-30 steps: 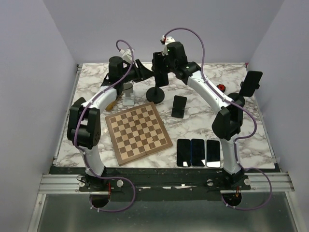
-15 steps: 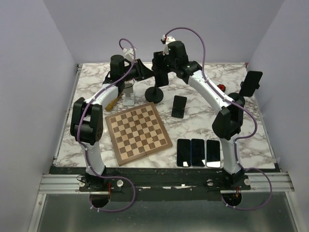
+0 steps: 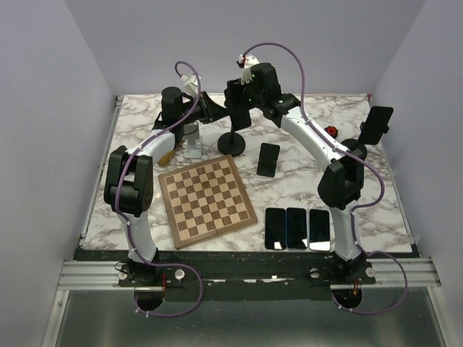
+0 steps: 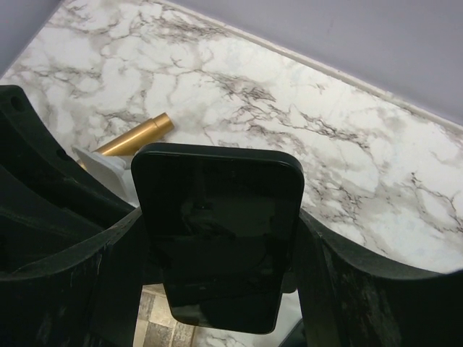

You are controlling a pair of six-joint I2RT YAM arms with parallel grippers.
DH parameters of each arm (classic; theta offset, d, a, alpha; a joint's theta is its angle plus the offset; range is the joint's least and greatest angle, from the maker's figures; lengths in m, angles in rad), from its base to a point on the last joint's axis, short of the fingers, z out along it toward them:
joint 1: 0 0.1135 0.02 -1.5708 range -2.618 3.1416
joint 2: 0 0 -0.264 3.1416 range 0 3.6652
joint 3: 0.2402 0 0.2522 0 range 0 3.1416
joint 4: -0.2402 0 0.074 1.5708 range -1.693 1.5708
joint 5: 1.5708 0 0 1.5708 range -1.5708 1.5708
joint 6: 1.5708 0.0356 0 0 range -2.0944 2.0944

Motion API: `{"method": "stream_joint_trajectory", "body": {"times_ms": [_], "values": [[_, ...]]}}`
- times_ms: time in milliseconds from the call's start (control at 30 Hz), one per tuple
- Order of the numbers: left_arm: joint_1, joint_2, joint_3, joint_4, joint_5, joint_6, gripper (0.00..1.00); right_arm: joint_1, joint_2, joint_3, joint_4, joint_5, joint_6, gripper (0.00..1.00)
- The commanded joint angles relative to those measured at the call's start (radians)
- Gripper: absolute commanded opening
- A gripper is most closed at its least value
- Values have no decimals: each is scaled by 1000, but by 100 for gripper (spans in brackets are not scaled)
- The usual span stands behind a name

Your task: Remove the phone from the phone stand

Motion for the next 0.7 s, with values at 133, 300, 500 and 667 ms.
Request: {"method": "stream_joint_trajectory", "body": {"times_ms": [133, 300, 500, 667], "values": [[24, -5, -37, 43, 144, -7, 0, -96, 16, 42, -3, -399, -17, 1], [27, 8, -25, 32, 147, -6, 0, -109, 36, 53, -4, -535, 21, 1], [32, 25, 5, -16, 133, 11, 0, -119, 63, 83, -11, -652, 37, 1], [32, 29, 17, -32, 114, 15, 0, -121, 62, 86, -3, -717, 41, 1]]}}
